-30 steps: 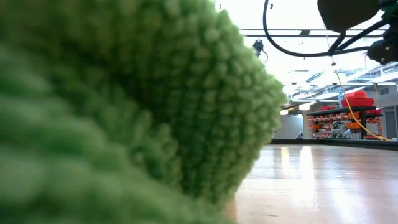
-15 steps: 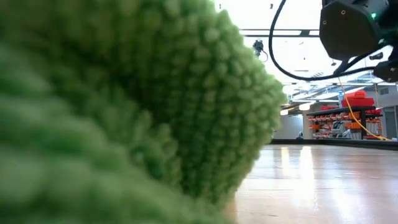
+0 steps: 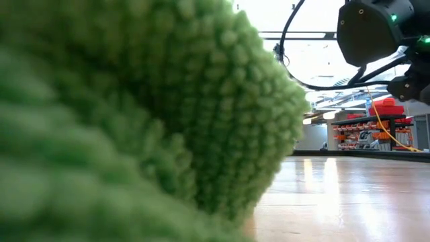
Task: Fold microfiber towels
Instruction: Put the folded orange towel into the transparent bin
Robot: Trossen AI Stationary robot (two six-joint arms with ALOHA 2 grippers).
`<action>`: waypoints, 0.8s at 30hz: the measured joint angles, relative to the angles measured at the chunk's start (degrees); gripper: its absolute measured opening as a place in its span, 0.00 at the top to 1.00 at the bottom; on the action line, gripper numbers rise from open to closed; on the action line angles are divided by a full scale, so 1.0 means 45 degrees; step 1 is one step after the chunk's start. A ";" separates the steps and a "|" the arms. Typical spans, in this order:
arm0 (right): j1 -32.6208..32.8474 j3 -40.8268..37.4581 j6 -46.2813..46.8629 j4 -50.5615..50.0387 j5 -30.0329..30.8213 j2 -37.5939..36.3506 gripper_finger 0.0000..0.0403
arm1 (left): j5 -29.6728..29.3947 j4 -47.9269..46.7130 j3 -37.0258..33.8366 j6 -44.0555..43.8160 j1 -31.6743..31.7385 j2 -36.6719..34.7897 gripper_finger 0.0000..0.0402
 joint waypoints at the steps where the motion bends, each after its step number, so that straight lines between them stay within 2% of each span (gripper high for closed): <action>1: -0.0069 0.0000 -0.0019 0.0017 0.0000 0.0000 0.64 | 0.0000 0.0000 0.0000 0.0000 0.0000 0.0000 0.97; 6: -0.0553 0.0008 -0.0489 -0.0042 0.0042 -0.0074 0.53 | 0.0005 0.0000 0.0000 0.0005 0.0000 0.0000 0.97; 11: -0.0968 0.0290 -0.0961 -0.0302 0.0085 -0.0280 0.47 | 0.0004 -0.0001 0.0000 -0.0012 0.0000 0.0000 0.94; 16: -0.1286 0.0452 -0.0928 -0.0323 0.0095 -0.0883 0.45 | 0.0005 -0.0001 0.0000 -0.0141 0.0000 0.0000 0.93; 24: -0.1610 0.0461 -0.0099 0.0613 0.0297 -0.1663 0.45 | 0.0005 -0.0026 0.0000 -0.0136 0.0000 0.0000 0.97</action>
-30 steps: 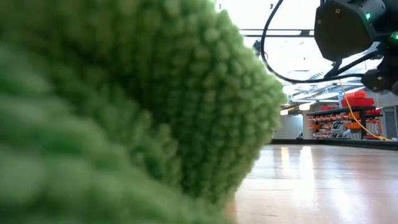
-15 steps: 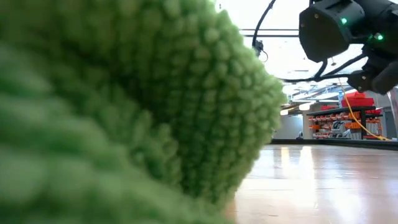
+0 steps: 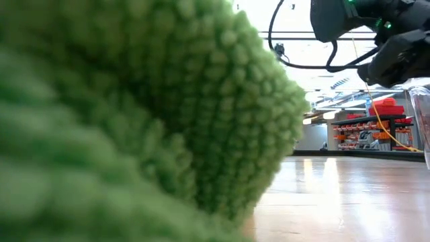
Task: Fold microfiber towels
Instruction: Put the folded orange towel into the transparent bin
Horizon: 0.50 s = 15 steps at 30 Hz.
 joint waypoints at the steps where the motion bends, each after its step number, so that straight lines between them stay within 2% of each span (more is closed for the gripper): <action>1: 0.0005 -0.0010 0.0037 0.0004 0.0109 0.0031 0.45 | 0.0000 -0.0069 0.0000 0.0005 0.0000 0.0000 0.97; 7: 0.0035 -0.0351 -0.0003 0.0313 0.0180 0.0284 0.49 | 0.0000 -0.0214 0.0000 -0.0005 0.0000 0.0000 0.95; 15: 0.0044 -0.0405 0.0533 0.0892 0.0293 0.0313 0.75 | 0.0000 -0.0249 0.0000 0.0000 0.0000 0.0000 0.95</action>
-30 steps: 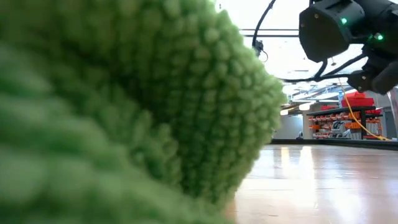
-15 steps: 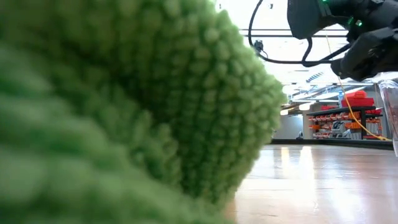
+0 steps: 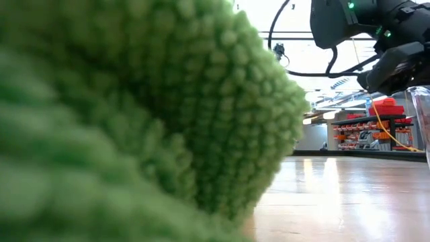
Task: Fold microfiber towels
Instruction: Put the folded orange towel into the transparent bin
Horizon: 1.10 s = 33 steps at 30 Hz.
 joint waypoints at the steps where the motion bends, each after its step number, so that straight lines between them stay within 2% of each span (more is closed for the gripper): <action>1: 0.0000 -0.0013 -0.0089 -0.0065 -0.0093 0.0000 0.79 | 0.0000 -0.0015 0.0000 0.0000 0.0000 0.0000 0.96; 3: -0.0010 -0.0006 -0.0244 -0.0457 -0.0363 -0.0022 0.87 | 0.0000 -0.0017 0.0000 -0.0002 0.0000 0.0000 0.97; 5: 0.0000 0.0271 -0.0202 -0.1298 -0.0446 -0.0051 0.90 | 0.0000 -0.0017 0.0000 0.0005 0.0000 0.0000 0.97; 12: -0.0039 0.1858 -0.0095 -0.4687 -0.0944 -0.0074 0.88 | 0.0000 -0.0002 0.0000 -0.0001 0.0000 0.0000 0.94; 19: 0.0078 0.1715 0.0791 -0.4469 -0.2031 -0.0243 0.88 | 0.0005 -0.0050 0.0000 -0.0003 -0.0005 0.0000 0.96; 24: 0.0341 0.0704 0.0485 -0.4515 -0.2028 -0.0133 0.88 | 0.0005 -0.0114 0.0000 0.0000 0.0000 0.0000 0.97; 33: 0.0423 -0.0178 0.0453 -0.4168 -0.1411 -0.0146 0.88 | 0.0005 -0.0080 0.0000 -0.0005 0.0000 0.0000 0.93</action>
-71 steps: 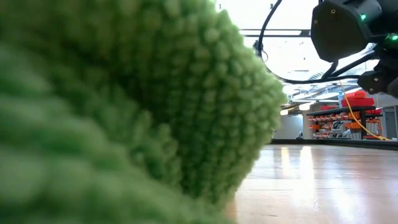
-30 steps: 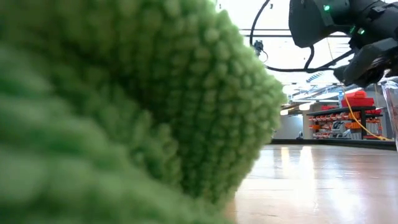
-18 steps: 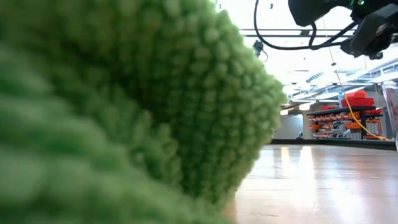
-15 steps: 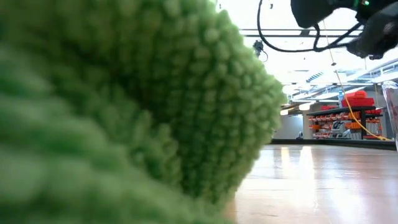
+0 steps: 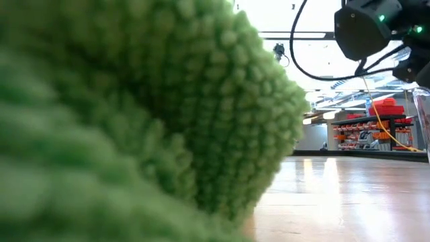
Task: Fold microfiber towels
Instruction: Put the folded orange towel into the transparent bin
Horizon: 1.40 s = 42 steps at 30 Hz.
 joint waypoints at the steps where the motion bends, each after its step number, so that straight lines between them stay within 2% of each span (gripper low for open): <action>1: 0.0000 -0.0159 -0.0002 0.0475 0.0010 0.0000 0.88 | 0.0000 -0.0005 0.0000 0.0000 0.0000 0.0000 0.93; 7: 0.0000 -0.1288 -0.0021 0.3382 0.0123 0.0000 0.77 | -0.0001 -0.0050 0.0000 0.0000 0.0000 0.0000 0.97; 15: -0.0063 -0.1169 -0.0757 0.3542 0.0484 -0.0007 0.55 | 0.0000 -0.0097 0.0000 -0.0005 -0.0002 0.0000 0.95; 21: -0.0233 -0.0954 -0.1343 0.3429 0.0517 -0.0010 0.44 | 0.0000 -0.0097 0.0000 -0.0043 -0.0005 0.0000 0.95; 27: -0.0638 -0.0596 -0.2317 0.3303 0.0671 -0.0010 0.38 | -0.0004 -0.0143 0.0000 -0.0102 -0.0072 0.0000 0.98; 32: -0.0966 -0.0192 -0.2726 0.2817 0.0730 -0.0014 0.35 | -0.0002 -0.0223 0.0000 -0.0104 -0.0267 0.0000 0.95; 36: -0.0991 0.0084 -0.2638 0.2858 0.0785 -0.0019 0.34 | 0.0021 -0.0221 0.0000 -0.0102 -0.0308 0.0000 0.94; 42: -0.0995 0.0097 -0.2334 0.3559 0.0991 -0.0019 0.34 | -0.0010 -0.0272 0.0000 -0.0102 -0.0296 0.0000 0.97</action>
